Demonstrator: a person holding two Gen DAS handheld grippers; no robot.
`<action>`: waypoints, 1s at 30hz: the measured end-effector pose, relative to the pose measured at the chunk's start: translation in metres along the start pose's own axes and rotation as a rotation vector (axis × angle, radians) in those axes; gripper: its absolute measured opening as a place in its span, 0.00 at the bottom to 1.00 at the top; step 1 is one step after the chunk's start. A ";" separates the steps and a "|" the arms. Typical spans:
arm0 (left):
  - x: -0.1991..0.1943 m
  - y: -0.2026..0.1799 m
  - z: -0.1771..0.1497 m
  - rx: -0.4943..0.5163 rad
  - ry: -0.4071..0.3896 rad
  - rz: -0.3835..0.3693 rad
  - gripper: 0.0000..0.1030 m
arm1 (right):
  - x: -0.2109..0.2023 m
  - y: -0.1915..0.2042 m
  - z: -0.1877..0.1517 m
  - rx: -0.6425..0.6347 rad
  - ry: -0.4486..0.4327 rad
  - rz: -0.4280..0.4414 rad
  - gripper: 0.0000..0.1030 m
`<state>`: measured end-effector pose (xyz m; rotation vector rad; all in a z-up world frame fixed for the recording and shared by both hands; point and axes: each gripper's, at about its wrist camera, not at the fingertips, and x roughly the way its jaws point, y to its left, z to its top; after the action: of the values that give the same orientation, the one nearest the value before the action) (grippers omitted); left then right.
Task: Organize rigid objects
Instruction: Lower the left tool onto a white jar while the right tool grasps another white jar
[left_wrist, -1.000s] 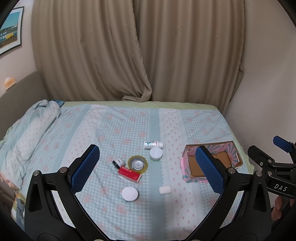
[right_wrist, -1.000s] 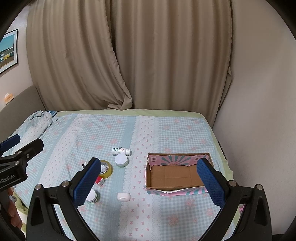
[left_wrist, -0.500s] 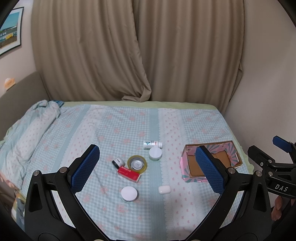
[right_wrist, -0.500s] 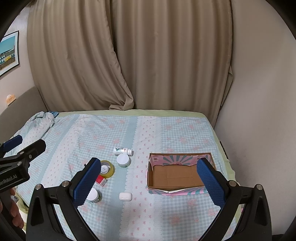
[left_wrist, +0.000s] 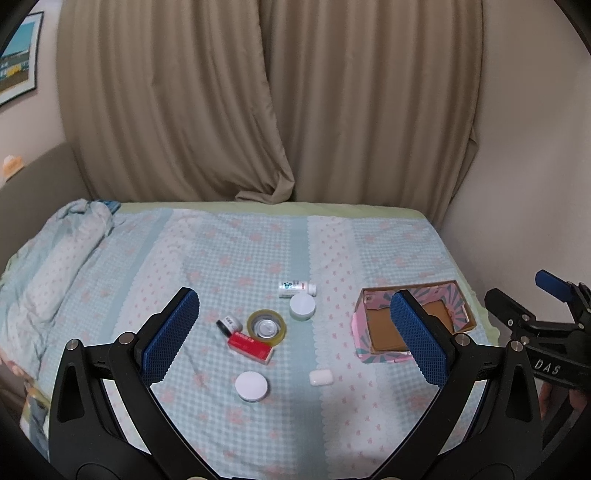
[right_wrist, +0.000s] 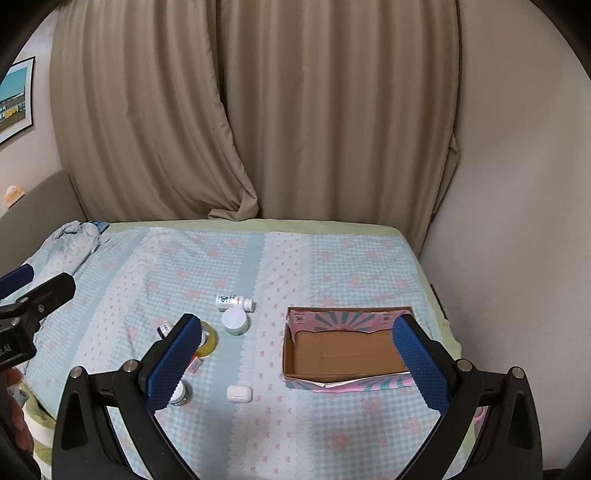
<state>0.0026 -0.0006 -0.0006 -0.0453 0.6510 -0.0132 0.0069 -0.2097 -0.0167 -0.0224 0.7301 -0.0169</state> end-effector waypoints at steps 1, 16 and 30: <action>-0.001 0.002 -0.001 0.004 0.000 0.010 0.99 | 0.001 -0.001 0.001 0.000 0.005 0.016 1.00; 0.052 0.078 -0.019 -0.004 0.125 0.068 0.99 | 0.056 0.031 -0.006 0.025 0.113 0.150 1.00; 0.177 0.169 -0.029 0.086 0.317 -0.077 0.99 | 0.142 0.104 0.000 0.132 0.231 0.055 1.00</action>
<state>0.1261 0.1628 -0.1388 0.0150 0.9643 -0.1246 0.1133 -0.1087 -0.1137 0.1278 0.9592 -0.0155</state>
